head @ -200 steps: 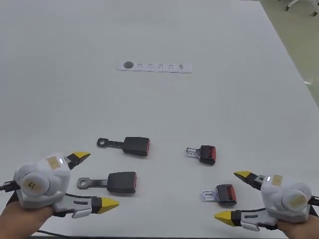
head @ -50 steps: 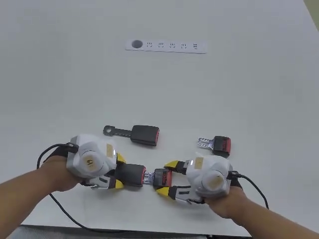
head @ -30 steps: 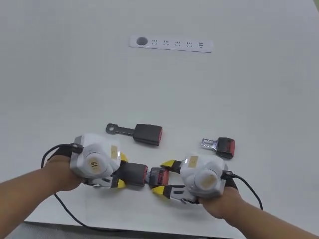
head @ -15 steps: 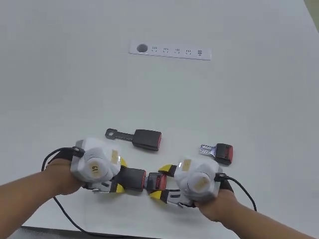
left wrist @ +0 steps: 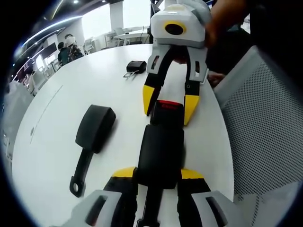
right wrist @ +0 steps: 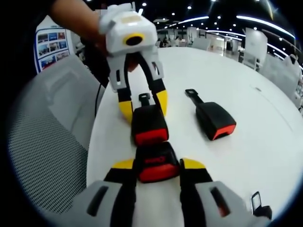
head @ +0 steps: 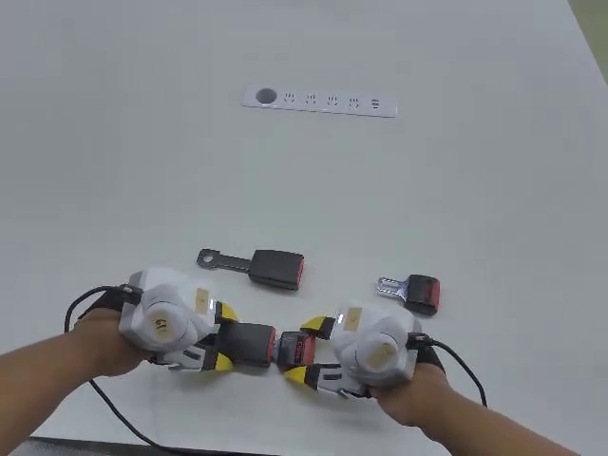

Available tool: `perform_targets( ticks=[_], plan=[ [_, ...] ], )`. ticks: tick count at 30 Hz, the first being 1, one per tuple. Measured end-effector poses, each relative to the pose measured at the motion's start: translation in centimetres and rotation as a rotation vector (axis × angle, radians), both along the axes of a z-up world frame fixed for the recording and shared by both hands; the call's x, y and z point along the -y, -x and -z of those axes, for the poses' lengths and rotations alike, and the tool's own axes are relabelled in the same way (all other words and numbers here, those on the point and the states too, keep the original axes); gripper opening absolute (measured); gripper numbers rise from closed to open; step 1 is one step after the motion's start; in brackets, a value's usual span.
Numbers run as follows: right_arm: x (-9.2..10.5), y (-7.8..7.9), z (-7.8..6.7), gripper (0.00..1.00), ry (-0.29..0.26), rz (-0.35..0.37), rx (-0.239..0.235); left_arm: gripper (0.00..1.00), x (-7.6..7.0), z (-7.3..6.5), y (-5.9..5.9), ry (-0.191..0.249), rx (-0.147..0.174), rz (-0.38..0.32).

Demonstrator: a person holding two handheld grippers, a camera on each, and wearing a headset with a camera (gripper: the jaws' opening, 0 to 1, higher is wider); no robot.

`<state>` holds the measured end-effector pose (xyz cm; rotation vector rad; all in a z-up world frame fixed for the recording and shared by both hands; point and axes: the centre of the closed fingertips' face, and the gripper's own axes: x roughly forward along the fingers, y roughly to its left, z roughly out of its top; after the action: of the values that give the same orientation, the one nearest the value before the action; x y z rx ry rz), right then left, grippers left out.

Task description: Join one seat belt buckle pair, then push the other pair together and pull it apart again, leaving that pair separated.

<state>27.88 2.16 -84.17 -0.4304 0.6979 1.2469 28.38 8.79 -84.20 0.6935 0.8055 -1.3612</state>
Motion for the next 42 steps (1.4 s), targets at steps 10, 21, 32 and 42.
perform_targets(
  ticks=[10,21,32,42],
  plan=[
    [0.08,0.1,-0.04,0.34,0.005,-0.005,0.036,0.33,-0.07,0.02,-0.05,0.042,-0.005,-0.012],
    [0.16,0.14,-0.07,0.34,-0.013,-0.007,0.042,0.32,-0.06,-0.04,0.1,0.068,0.0,0.014],
    [0.2,0.02,-0.1,0.34,-0.048,0.01,0.033,0.32,-0.06,-0.11,0.0,0.088,-0.004,0.024],
    [0.24,-0.04,-0.07,0.34,-0.053,0.01,0.038,0.32,0.05,-0.13,-0.05,0.099,-0.004,0.023]
  ],
)
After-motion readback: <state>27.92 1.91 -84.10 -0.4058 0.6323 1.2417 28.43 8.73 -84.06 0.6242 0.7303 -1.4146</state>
